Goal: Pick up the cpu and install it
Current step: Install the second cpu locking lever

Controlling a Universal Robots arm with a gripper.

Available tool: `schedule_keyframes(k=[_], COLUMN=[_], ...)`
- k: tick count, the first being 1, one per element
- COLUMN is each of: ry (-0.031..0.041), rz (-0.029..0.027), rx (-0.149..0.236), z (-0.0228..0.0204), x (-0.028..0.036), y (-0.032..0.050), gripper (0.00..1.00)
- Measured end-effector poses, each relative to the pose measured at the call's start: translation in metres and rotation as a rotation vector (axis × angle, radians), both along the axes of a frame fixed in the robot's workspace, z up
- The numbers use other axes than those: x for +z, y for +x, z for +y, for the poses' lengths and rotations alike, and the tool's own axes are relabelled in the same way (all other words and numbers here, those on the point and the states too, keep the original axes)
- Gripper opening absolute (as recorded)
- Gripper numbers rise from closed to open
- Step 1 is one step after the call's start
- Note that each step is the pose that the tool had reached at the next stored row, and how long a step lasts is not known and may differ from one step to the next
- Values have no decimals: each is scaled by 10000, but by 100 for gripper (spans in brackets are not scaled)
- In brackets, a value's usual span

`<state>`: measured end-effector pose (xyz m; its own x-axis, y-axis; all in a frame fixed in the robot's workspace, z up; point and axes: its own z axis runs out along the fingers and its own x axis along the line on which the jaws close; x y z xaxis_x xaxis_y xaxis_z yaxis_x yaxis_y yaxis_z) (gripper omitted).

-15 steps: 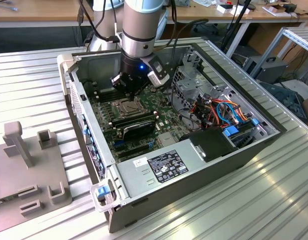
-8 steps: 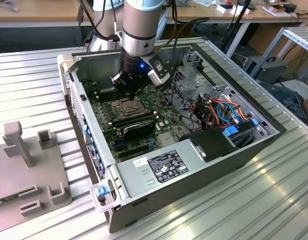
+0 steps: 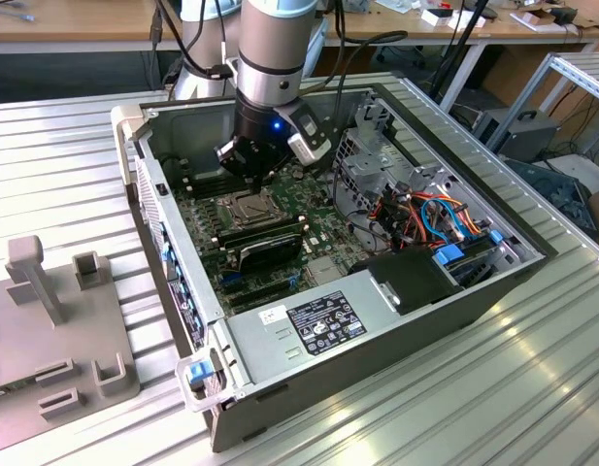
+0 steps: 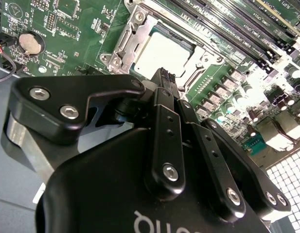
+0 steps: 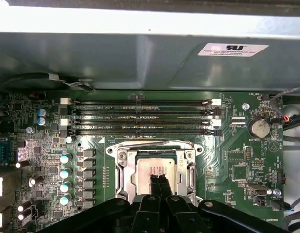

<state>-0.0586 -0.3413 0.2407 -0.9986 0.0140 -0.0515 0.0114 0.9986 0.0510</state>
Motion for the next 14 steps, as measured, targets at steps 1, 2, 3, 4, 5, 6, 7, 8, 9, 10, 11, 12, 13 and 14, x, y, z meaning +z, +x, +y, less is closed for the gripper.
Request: schedule_keyframes(k=[1, 2, 3, 4, 5, 6, 7, 8, 9, 10, 11, 12, 13, 14], ry=[0, -3, -2, -2, -2, -2, -8, -5, -4, -3, -4, -3, -3, -3], rz=[0, 2, 2, 1, 2, 1, 5, 3, 2, 2, 2, 2, 1, 2], rx=[0, 0, 0, 0, 0, 0, 0, 0, 0, 0, 0, 0, 0, 0], z=[0, 0, 0, 0, 0, 0, -1, -1, -1, -1, 0, 0, 0, -1], x=[0, 2, 3, 3, 3, 5, 14, 23, 44, 67, 84, 97, 109, 118], y=[0, 0, 0, 0, 0, 0, -1, 0, 0, 0, 0, 0, 0, 0], gripper=[11, 11, 11, 11, 11, 11, 11, 11, 11, 11, 11, 11, 11, 11])
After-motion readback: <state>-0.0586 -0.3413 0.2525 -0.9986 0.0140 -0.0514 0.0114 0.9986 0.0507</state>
